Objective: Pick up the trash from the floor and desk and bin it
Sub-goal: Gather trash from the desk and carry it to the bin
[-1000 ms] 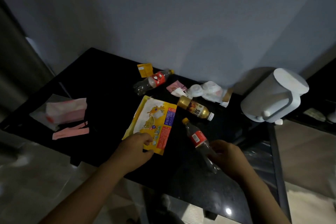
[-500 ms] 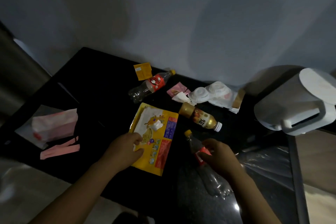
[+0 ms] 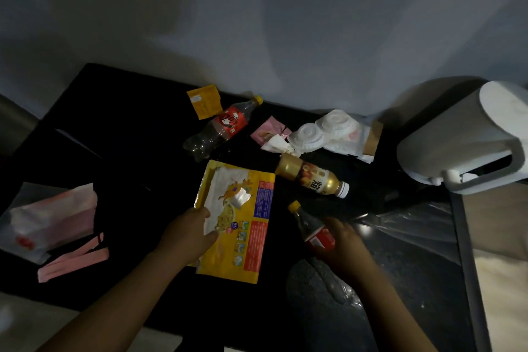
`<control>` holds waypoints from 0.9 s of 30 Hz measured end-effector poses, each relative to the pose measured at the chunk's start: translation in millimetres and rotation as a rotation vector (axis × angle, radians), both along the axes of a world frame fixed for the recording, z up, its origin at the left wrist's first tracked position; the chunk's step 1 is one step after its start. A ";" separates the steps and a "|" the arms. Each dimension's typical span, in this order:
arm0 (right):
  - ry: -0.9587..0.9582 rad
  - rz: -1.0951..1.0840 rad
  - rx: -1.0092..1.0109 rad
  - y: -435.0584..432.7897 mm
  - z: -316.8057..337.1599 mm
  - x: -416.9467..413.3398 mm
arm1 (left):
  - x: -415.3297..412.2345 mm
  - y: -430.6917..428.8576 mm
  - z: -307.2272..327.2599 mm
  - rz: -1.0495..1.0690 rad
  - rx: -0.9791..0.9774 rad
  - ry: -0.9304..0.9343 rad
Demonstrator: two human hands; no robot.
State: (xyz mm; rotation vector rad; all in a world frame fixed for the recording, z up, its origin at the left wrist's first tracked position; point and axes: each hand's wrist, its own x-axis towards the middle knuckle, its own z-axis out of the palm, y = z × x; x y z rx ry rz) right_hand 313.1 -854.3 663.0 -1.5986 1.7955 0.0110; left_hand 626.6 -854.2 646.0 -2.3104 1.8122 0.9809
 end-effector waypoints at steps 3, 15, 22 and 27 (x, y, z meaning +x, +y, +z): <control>-0.013 -0.058 0.018 4.5 -6.9 2.8 | 4.8 -8.1 -3.2 -0.016 0.005 -0.032; 0.030 -0.103 0.022 -0.9 -20.6 7.6 | 3.6 -20.6 -15.6 -0.013 0.032 -0.048; 0.034 -0.105 0.009 -0.2 -24.9 14.4 | -1.8 -27.8 -27.0 0.059 0.054 -0.062; 0.045 -0.103 0.018 -4.2 -30.7 25.6 | -0.9 -34.2 -36.2 0.181 0.046 -0.028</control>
